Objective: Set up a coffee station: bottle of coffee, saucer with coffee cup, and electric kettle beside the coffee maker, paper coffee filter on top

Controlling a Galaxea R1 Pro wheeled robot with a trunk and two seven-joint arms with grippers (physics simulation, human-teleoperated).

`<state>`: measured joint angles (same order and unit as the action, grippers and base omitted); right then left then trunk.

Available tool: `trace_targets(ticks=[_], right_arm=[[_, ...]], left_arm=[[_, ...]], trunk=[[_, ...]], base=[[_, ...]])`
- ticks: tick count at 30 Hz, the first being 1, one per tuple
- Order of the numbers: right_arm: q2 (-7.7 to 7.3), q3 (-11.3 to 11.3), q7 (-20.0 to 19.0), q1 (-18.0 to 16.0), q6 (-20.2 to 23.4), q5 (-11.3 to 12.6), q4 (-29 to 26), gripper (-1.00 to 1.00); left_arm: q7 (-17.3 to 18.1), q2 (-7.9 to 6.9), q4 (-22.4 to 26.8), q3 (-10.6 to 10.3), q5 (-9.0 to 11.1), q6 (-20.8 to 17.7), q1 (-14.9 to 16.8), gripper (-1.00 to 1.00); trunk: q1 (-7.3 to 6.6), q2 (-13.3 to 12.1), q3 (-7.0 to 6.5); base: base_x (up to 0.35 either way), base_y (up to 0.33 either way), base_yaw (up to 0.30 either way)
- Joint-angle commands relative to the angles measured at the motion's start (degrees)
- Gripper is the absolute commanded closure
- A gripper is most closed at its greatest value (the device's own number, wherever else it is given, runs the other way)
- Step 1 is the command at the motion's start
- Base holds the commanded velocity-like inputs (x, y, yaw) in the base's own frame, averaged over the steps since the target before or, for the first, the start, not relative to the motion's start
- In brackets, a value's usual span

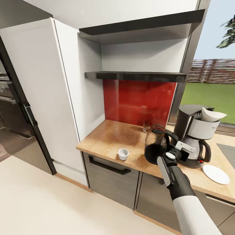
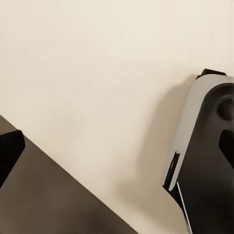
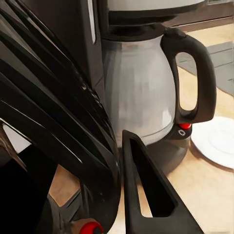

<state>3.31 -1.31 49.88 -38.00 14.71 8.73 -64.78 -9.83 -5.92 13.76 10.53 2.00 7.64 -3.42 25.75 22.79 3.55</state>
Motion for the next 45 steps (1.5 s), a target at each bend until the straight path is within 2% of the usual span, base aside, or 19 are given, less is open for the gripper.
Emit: trace_targets(ticks=[1,28,30,34,38,45], right_arm=[[0.03,-0.01,0.12,-0.06,0.22,-0.3,0.11,1.0],[0.2,-0.01,0.13,-0.06,-0.2,-0.04,4.34,1.0],[0.2,-0.01,0.06,-0.06,-0.2,3.08,4.84,1.0],[0.09,-0.01,-0.03,-0.06,-2.04,6.77,5.69,1.0],[0.04,-0.01,0.03,-0.06,-5.02,7.49,7.39,1.0],[0.03,-0.01,0.08,-0.06,-5.64,7.53,7.78,1.0]], left_arm=[[-0.1,0.01,0.1,-0.1,0.21,0.09,-0.01,-1.0],[-0.1,0.11,0.11,-0.16,0.2,0.09,-0.01,-1.0],[-0.1,0.12,0.08,-0.12,0.2,0.09,-0.01,-1.0],[-0.1,0.1,0.11,-0.15,0.2,0.09,-0.01,-1.0],[-0.1,0.04,0.1,-0.12,0.2,0.09,-0.01,-1.0],[-0.1,0.06,0.09,-0.15,0.2,0.09,-0.01,-1.0]], trunk=[[0.04,0.13,0.11],[0.04,0.13,0.11],[0.04,0.13,0.11],[0.04,0.13,0.11],[0.04,0.13,0.11],[0.04,0.13,0.11]], base=[[0.0,0.0,0.0],[0.0,0.0,-0.036],[0.0,0.0,0.0],[0.0,0.0,0.0],[0.0,0.0,0.0],[0.0,0.0,0.0]])
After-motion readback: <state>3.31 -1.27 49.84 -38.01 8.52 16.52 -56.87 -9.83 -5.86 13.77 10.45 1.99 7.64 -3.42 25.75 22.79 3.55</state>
